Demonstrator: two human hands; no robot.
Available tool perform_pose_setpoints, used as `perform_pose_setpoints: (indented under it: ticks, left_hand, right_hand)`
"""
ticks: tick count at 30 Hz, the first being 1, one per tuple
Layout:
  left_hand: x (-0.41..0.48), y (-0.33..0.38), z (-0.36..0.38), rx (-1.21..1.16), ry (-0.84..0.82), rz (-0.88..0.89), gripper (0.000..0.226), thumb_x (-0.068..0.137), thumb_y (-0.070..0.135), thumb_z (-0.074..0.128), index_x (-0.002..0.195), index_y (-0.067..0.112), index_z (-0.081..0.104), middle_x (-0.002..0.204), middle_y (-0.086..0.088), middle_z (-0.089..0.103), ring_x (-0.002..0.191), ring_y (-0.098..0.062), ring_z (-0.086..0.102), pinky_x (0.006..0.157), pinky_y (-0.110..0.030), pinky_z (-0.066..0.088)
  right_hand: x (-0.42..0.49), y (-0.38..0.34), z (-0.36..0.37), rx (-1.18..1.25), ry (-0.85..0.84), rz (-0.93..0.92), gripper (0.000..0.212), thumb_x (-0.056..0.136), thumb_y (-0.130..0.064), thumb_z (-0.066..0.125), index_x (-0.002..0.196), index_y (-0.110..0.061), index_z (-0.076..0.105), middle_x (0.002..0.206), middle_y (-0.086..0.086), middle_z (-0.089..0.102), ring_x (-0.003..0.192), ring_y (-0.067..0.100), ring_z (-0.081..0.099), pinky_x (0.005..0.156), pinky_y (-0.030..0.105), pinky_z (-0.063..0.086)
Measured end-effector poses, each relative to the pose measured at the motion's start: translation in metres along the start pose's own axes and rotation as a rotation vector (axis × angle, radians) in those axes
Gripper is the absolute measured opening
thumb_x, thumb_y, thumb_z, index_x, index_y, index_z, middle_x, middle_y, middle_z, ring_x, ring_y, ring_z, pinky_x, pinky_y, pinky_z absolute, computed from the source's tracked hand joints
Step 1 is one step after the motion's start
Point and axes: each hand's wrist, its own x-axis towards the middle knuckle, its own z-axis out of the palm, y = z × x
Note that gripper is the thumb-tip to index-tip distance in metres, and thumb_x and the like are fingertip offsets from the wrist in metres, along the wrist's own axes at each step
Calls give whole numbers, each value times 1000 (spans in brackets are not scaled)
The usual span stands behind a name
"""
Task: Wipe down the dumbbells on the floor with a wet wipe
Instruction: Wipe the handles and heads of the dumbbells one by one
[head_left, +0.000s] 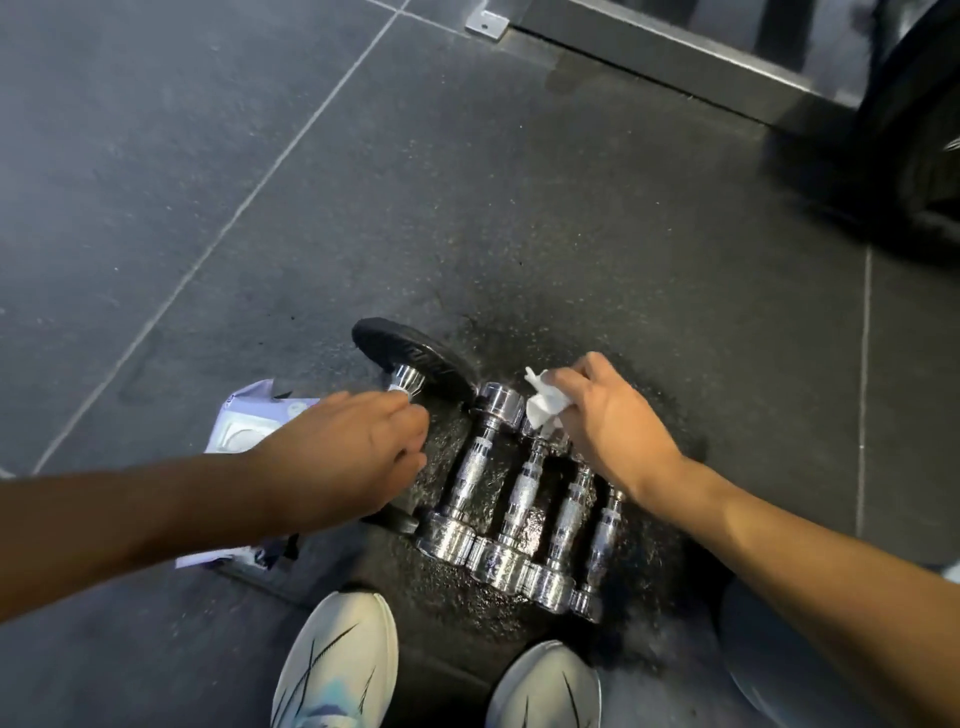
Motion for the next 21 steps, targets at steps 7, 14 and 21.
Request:
perform_pose_setpoints:
  ticks: [7,14,21]
  left_hand:
    - [61,28,10,-177,-414,-159,16,101,22,39,94,20,53,94,1,59,85,-18,55,71,-34,43]
    - [79,23,41,-264,-371,-314,23,97,8,45,107,16,63,101,-4,70,86,-20,63,70,-36,54]
    - [74,4,61,-464,-234,-377,31,99,19,46,124,35,57,108,0,68,82,-18,66,71,-37,57]
  right_hand:
    - [20,-8,61,122,9,137,24,99,-10,58,119,-10,70,118,11,63,97,28,67,90,35,56]
    - [-19,-46,84,75,17,69,28,96,1,56,121,-6,67,116,11,66,110,29,59,97,37,52]
    - [-13,-42,87,10,90,-56,41,87,6,72,123,-13,68,116,9,62,95,25,63,72,36,62]
